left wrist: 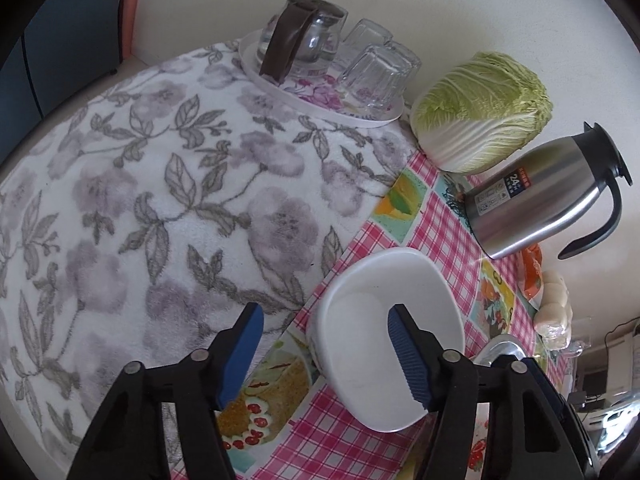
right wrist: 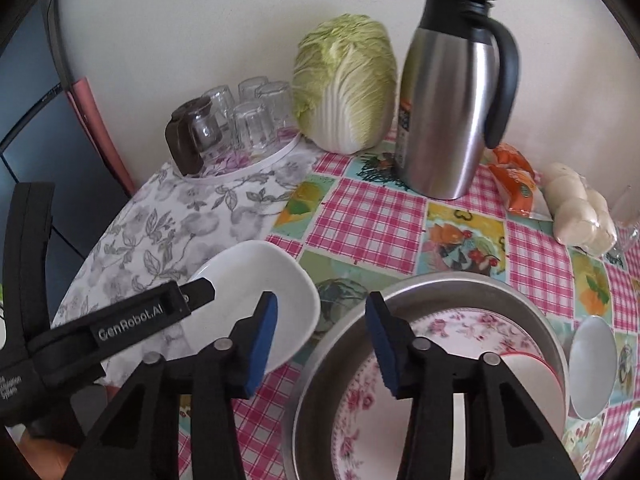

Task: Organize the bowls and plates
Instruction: 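Close the right gripper on the rim of the white square bowl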

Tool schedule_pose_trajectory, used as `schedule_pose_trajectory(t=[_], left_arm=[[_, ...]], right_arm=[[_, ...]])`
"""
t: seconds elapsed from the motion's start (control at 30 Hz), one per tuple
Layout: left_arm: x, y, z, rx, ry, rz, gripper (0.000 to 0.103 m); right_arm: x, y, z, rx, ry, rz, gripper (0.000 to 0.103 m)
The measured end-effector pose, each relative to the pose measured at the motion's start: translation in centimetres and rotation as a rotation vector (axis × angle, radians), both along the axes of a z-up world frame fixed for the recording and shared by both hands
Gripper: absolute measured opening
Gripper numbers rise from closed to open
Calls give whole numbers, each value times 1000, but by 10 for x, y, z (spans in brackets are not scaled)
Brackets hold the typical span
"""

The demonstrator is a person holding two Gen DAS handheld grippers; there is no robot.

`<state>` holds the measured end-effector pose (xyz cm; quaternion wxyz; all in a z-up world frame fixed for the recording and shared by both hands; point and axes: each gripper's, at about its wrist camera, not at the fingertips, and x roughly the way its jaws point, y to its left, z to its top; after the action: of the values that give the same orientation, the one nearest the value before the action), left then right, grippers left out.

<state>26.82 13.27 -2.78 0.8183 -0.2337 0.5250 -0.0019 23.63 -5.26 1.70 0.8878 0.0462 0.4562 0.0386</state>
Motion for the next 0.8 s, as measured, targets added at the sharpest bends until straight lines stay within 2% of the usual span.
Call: schedule_pose_trajectory(t=[0.23, 0.43, 0.63, 0.67, 0.8], left_arm=[[5, 9, -14, -36, 21, 9, 46], [9, 6, -23, -24, 33, 3, 29], [11, 1, -28, -42, 28, 2, 19], [11, 0, -28, -48, 23, -2, 15], [11, -2, -27, -40, 22, -4, 14]], right_arm=[[22, 18, -17, -67, 53, 29, 33], [32, 22, -31, -101, 86, 31, 22], [39, 20, -43, -89, 118, 24, 11], [39, 19, -44, -83, 119, 21, 11], [38, 17, -44, -69, 120, 23, 11]])
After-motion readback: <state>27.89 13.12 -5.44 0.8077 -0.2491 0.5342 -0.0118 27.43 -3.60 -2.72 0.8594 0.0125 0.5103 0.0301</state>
